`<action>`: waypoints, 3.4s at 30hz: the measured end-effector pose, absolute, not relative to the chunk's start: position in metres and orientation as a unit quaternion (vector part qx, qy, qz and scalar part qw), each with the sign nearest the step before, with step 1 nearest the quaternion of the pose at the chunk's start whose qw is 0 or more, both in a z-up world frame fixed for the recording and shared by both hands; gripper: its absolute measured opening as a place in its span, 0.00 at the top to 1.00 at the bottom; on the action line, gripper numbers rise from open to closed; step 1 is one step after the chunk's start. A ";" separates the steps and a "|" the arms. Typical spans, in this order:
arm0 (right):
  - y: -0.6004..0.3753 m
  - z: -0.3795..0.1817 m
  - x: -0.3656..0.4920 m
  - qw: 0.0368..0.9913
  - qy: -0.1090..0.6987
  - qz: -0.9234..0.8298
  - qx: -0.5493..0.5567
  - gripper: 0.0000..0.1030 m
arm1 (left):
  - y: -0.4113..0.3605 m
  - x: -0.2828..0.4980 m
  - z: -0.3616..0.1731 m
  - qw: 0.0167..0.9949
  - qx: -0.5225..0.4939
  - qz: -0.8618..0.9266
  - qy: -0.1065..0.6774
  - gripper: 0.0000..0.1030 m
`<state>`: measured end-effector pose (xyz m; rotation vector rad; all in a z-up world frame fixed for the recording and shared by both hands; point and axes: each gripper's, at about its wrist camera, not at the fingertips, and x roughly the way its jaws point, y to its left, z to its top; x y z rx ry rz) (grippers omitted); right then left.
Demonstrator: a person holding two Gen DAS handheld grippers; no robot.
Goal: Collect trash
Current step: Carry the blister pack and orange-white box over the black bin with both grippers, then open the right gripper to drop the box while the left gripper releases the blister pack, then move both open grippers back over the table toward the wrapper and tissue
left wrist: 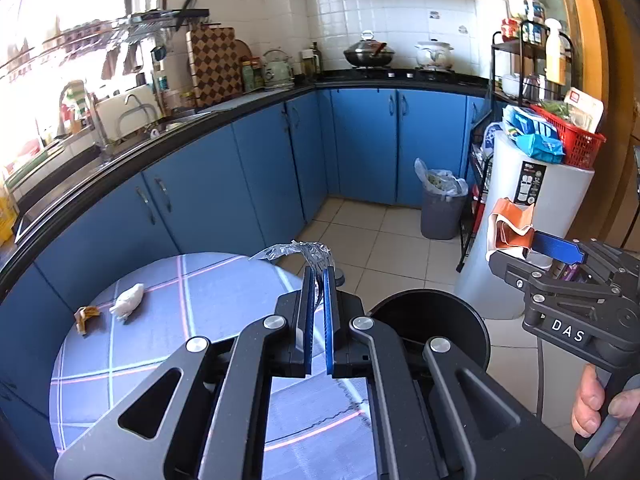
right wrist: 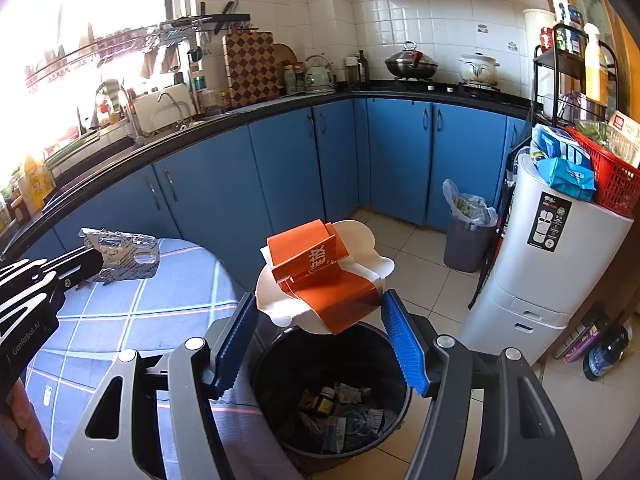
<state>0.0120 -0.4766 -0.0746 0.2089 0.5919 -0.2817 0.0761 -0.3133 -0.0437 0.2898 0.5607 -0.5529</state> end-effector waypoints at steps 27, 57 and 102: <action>-0.540 -0.114 0.026 0.926 0.317 -0.127 0.163 0.27 | -0.391 0.081 -0.068 0.892 0.187 -0.299 0.284 0.96; -0.566 -0.138 0.008 0.913 0.329 -0.167 0.177 0.21 | -0.425 0.077 -0.075 0.881 0.208 -0.314 0.285 0.95; -0.509 -0.109 0.032 0.915 0.343 -0.169 0.132 0.21 | -0.351 0.098 -0.059 0.903 0.131 -0.285 0.293 0.03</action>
